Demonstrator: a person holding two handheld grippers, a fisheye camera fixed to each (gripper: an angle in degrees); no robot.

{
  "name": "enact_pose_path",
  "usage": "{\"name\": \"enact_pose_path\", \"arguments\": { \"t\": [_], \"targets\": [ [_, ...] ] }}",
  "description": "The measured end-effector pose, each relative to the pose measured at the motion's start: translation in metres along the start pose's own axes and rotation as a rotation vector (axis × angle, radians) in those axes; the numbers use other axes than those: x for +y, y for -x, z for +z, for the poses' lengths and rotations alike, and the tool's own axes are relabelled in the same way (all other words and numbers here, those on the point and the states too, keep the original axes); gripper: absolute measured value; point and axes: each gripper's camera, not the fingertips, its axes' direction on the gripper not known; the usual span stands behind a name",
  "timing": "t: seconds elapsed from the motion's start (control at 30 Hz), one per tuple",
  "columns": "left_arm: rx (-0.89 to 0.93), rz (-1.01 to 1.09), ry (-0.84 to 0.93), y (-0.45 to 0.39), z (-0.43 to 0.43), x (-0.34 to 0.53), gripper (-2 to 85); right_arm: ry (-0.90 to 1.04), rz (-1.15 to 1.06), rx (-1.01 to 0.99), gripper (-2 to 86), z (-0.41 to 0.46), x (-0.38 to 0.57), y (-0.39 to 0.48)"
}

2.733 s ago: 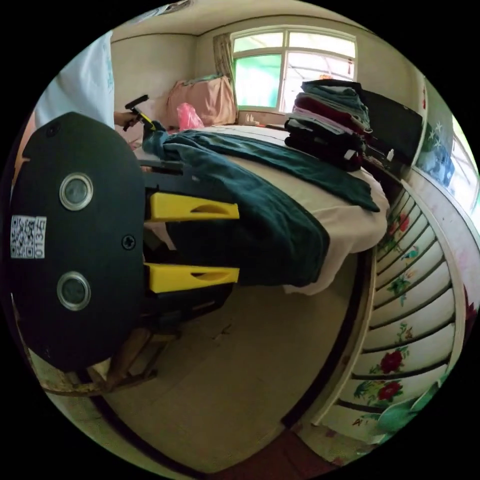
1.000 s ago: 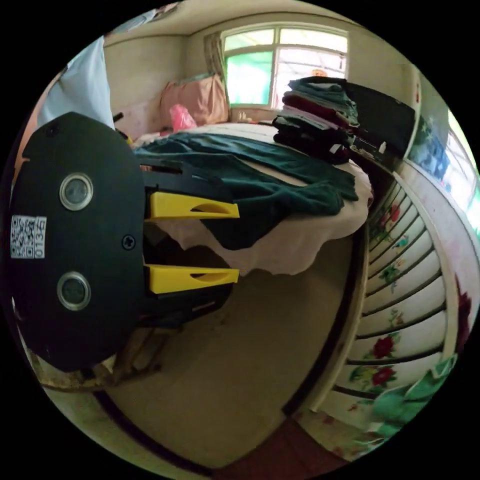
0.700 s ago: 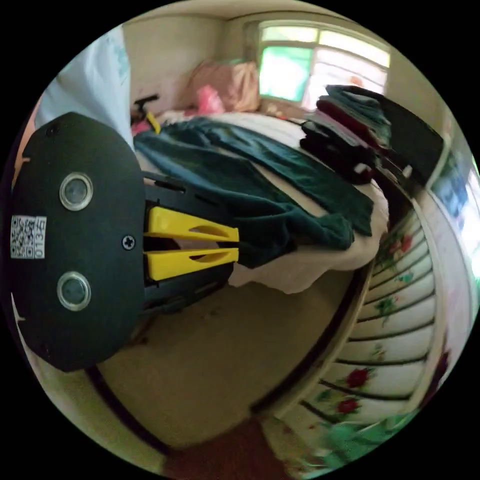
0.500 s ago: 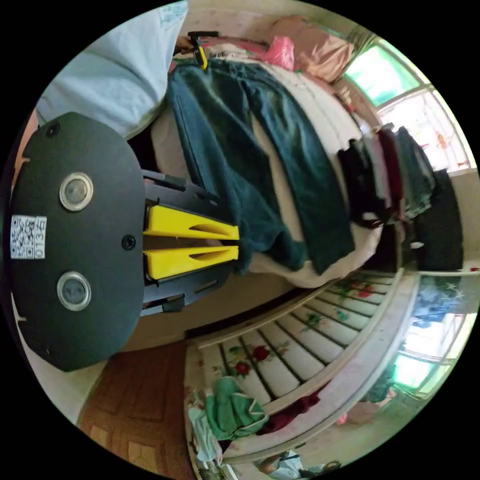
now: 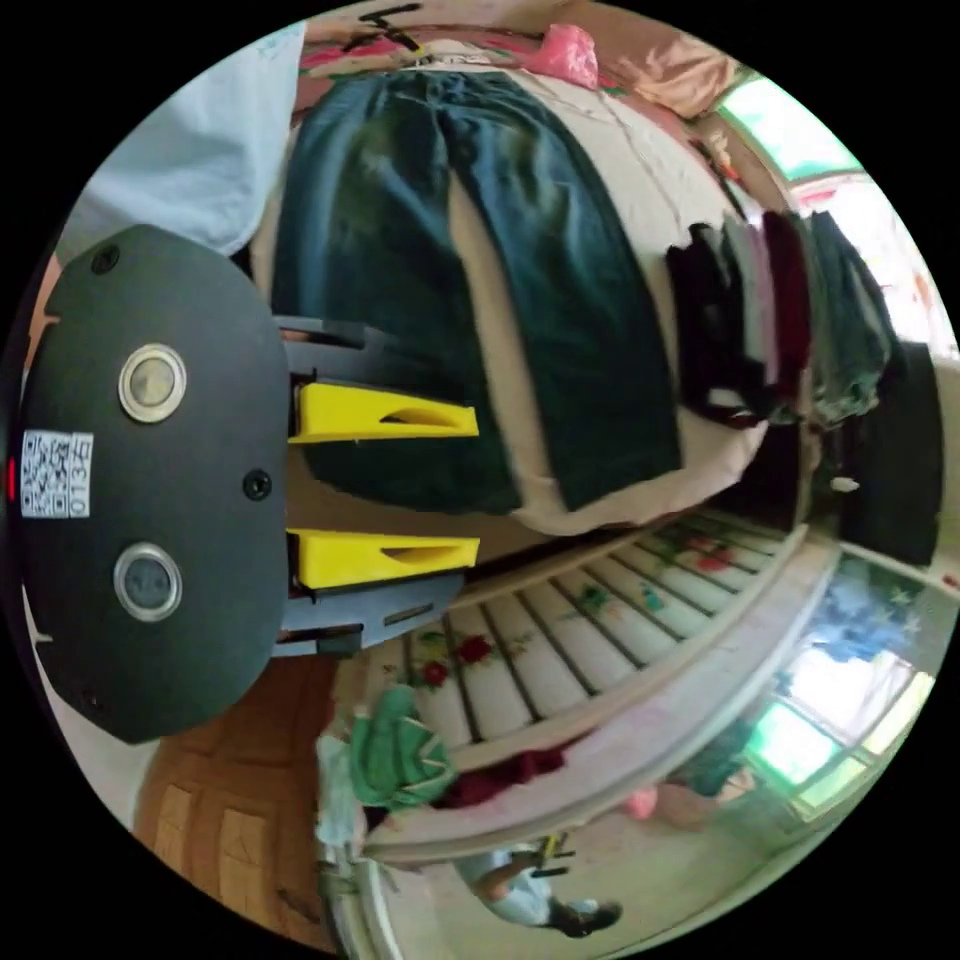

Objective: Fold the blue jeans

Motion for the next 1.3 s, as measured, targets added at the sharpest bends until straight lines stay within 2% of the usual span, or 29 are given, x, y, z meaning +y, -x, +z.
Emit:
{"name": "enact_pose_path", "arguments": {
  "t": [0.1,0.2,0.4,0.47,0.6,0.7,0.83,0.93,1.13,1.3],
  "targets": [
    [-0.055,0.026,0.009,-0.001,0.016,-0.045,11.8,-0.156,-0.185,-0.192,12.5,0.0,-0.052,0.058],
    [-0.074,0.038,0.052,-0.006,0.042,-0.088,14.4,-0.149,-0.419,-0.334,12.2,0.023,-0.105,0.141],
    [-0.074,0.022,0.112,-0.02,0.076,-0.133,14.3,-0.095,-0.842,-0.358,12.2,0.062,-0.18,0.302],
    [-0.074,0.038,0.158,-0.026,0.086,-0.136,13.5,-0.067,-0.912,-0.369,12.3,0.07,-0.196,0.336],
    [-0.085,0.036,0.139,-0.035,0.085,-0.13,11.4,-0.015,-1.036,-0.381,12.4,0.084,-0.217,0.39],
    [-0.124,0.055,0.128,-0.047,0.077,-0.126,8.5,0.061,-1.091,-0.375,11.4,0.094,-0.222,0.413],
    [-0.178,0.077,0.053,-0.068,0.056,-0.113,7.0,0.073,-1.091,-0.396,8.0,0.09,-0.222,0.42],
    [-0.237,0.113,-0.012,-0.085,0.04,-0.1,6.5,0.013,-1.152,-0.291,3.1,0.083,-0.206,0.426],
    [-0.256,0.103,-0.13,-0.1,0.006,-0.078,5.7,-0.215,-1.131,-0.134,0.7,0.063,-0.173,0.425],
    [-0.277,0.114,-0.239,-0.113,-0.048,-0.062,5.5,-0.499,-1.046,0.027,0.4,0.02,-0.151,0.412]
  ]
}}
